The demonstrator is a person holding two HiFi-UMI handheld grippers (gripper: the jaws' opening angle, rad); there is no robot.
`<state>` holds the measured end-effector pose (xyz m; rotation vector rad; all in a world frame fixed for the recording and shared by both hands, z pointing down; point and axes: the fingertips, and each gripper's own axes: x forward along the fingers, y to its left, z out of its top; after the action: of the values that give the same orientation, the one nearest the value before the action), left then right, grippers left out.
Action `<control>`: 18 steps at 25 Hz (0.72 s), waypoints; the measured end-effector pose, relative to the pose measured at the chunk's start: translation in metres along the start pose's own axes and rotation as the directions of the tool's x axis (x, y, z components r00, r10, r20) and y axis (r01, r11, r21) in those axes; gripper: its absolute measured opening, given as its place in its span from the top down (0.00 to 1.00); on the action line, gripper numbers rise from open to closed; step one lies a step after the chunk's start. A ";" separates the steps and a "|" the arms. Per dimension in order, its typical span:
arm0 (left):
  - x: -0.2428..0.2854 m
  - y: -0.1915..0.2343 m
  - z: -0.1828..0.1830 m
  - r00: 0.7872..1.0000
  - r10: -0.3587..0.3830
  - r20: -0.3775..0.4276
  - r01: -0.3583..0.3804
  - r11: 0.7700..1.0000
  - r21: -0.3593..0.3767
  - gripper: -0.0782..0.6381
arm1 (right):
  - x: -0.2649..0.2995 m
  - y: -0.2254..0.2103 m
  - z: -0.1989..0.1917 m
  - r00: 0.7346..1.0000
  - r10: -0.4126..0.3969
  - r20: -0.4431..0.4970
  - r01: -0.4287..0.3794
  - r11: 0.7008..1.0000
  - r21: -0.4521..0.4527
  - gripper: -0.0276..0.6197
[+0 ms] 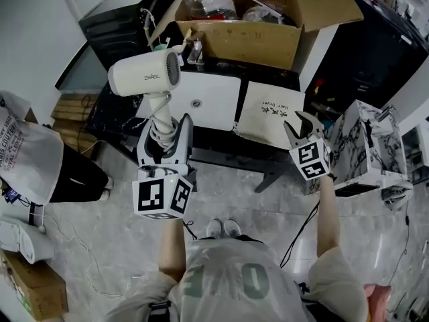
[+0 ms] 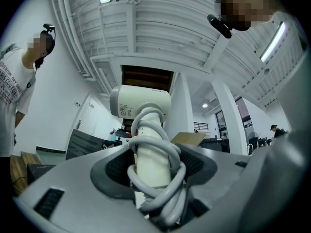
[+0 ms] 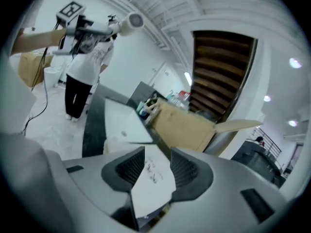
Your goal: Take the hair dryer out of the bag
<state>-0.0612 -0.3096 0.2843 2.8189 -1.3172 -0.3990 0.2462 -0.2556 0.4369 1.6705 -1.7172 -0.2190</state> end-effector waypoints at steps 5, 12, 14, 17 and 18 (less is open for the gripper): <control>-0.011 0.001 0.005 1.000 0.009 0.026 -0.010 0.999 0.033 0.51 | -0.052 -0.025 0.117 0.910 -0.208 0.359 0.110 0.956 0.273 0.71; -0.031 0.000 0.009 0.998 0.031 0.062 -0.036 0.996 0.082 0.51 | -0.095 0.026 0.193 0.751 -0.340 0.566 -0.031 0.838 0.545 0.86; -0.039 0.002 0.011 0.997 0.041 0.071 -0.048 0.994 0.098 0.51 | -0.095 0.055 0.209 0.746 -0.287 0.601 -0.087 0.852 0.516 0.87; -0.053 0.004 0.010 0.995 0.059 0.079 -0.068 0.991 0.116 0.51 | -0.089 0.100 0.222 0.759 -0.175 0.627 -0.150 0.890 0.430 0.88; -0.058 0.005 0.009 0.995 0.068 0.077 -0.077 0.990 0.120 0.51 | -0.087 0.113 0.224 0.765 -0.142 0.629 -0.166 0.899 0.405 0.88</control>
<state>-0.1031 -0.2682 0.2896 2.8686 -1.5042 -0.4375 0.0155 -0.2379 0.3074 2.0642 -2.4400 -0.4784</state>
